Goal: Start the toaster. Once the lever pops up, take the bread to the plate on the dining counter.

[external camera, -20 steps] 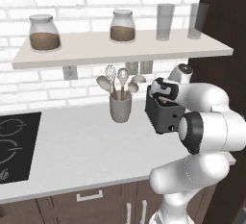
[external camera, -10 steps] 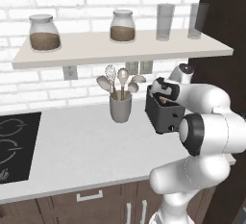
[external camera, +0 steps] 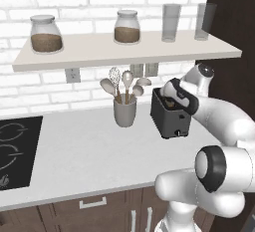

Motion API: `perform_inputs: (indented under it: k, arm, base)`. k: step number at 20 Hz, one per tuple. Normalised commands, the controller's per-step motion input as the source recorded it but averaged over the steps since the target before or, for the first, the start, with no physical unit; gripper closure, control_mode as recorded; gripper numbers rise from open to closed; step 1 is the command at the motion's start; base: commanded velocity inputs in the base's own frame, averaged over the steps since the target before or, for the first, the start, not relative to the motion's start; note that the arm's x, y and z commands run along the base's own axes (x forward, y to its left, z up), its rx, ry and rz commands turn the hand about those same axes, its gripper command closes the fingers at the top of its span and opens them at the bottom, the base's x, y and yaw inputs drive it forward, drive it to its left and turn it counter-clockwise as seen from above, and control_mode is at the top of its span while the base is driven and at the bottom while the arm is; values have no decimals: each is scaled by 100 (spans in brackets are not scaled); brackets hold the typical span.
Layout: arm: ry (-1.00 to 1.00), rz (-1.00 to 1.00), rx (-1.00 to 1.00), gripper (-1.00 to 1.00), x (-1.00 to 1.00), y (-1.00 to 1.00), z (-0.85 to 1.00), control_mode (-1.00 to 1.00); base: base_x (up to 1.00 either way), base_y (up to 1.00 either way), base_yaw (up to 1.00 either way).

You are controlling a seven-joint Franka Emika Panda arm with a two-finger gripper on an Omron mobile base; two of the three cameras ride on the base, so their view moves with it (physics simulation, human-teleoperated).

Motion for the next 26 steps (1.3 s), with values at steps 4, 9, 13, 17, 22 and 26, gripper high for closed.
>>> perform_inputs:
  k: [4,9,13,17,22,26]
  arm:
    - [-21,0,4,100,-29,0,43,-100]
    - [-27,0,6,100,-53,0,40,-100]
    - [-14,0,0,100,-73,0,16,-100]
    - [-2,0,0,100,-94,0,30,-100]
    - [6,0,0,100,-89,0,92,-100]
    - [3,0,0,100,-94,0,33,-100]
  base:
    - [0,0,0]
    - [0,0,0]
    - [0,0,0]
    - [0,0,0]
    - [0,0,0]
    - [0,0,0]
